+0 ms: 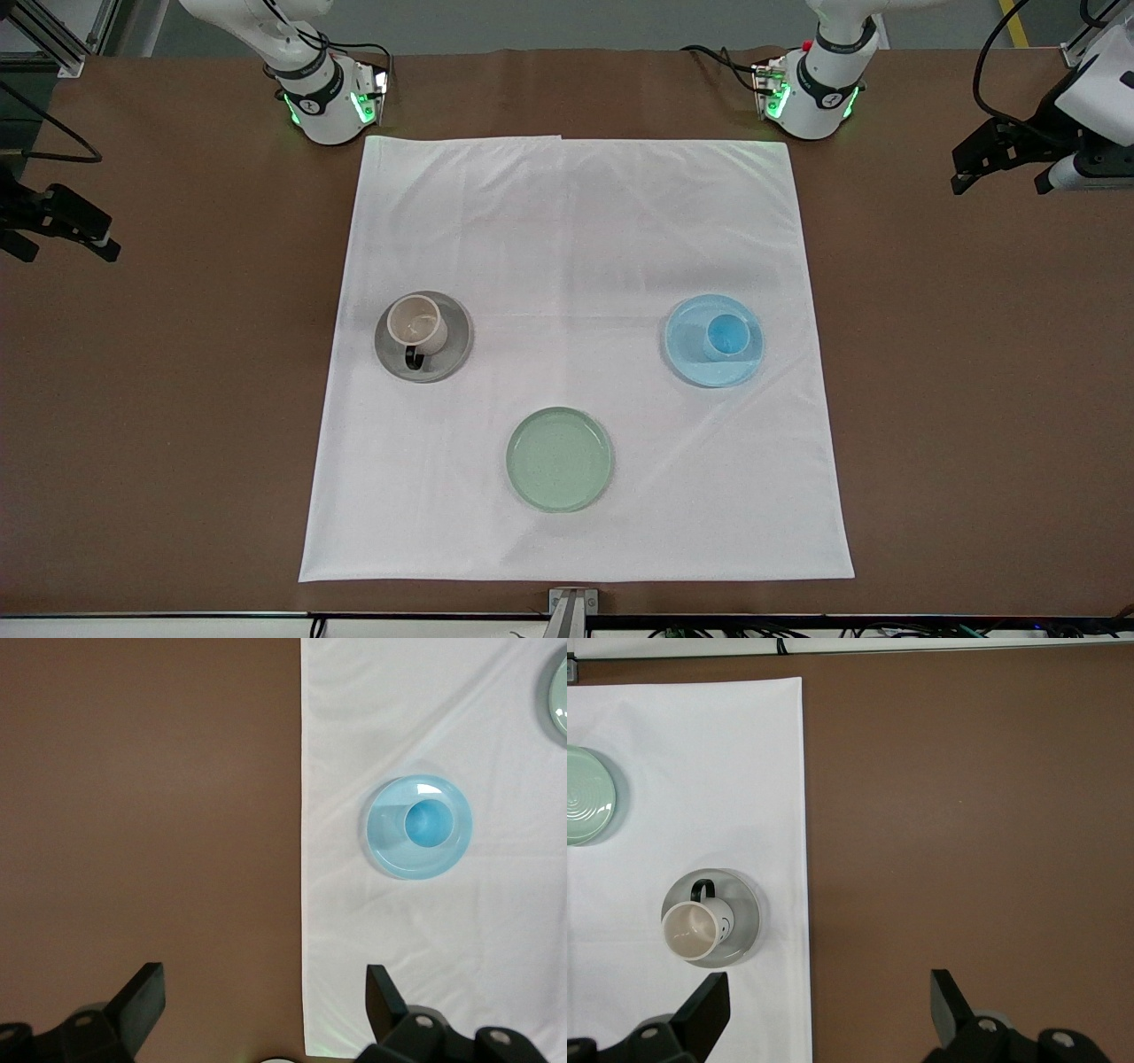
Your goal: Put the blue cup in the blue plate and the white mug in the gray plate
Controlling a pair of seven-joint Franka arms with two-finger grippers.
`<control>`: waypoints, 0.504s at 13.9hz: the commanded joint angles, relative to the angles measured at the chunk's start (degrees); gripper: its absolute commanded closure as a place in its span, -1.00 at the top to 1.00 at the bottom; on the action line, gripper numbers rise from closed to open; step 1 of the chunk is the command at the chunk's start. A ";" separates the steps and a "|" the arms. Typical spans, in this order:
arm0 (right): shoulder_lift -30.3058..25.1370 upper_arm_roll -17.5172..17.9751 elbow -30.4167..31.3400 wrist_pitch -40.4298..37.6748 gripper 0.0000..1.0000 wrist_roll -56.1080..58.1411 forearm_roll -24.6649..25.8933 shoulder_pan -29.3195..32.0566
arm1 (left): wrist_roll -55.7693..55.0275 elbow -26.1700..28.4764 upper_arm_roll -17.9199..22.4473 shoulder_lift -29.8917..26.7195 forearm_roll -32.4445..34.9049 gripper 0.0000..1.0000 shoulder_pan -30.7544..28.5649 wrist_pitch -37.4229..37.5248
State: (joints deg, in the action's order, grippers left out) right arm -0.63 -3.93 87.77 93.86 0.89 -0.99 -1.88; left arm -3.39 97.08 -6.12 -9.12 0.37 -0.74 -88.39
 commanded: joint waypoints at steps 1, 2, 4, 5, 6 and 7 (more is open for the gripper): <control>0.90 0.68 -2.26 -1.14 1.00 -0.01 0.37 1.08 | 0.66 -0.48 -0.12 0.07 -1.25 1.00 -0.05 0.77; 0.90 0.68 -2.26 -1.05 1.00 -0.09 0.37 1.08 | 0.66 -0.48 -0.03 0.07 -1.25 1.00 -0.05 0.77; 0.90 0.68 -2.34 -1.14 1.00 -0.10 0.29 1.43 | 0.49 -0.48 -0.12 0.07 -1.25 1.00 -0.14 0.77; 0.81 0.68 -2.34 -1.05 1.00 -0.10 0.03 1.96 | 0.40 -0.48 -0.12 0.15 -1.25 1.00 -0.05 0.85; 0.90 0.68 -2.52 -1.14 1.00 -0.10 -0.33 2.31 | 0.40 -0.48 -0.03 0.15 -1.25 1.00 -0.14 1.20; 0.90 0.68 -2.52 -1.05 1.00 -0.01 -0.33 2.49 | 0.49 -0.48 -0.12 0.15 -1.25 1.00 -0.14 1.38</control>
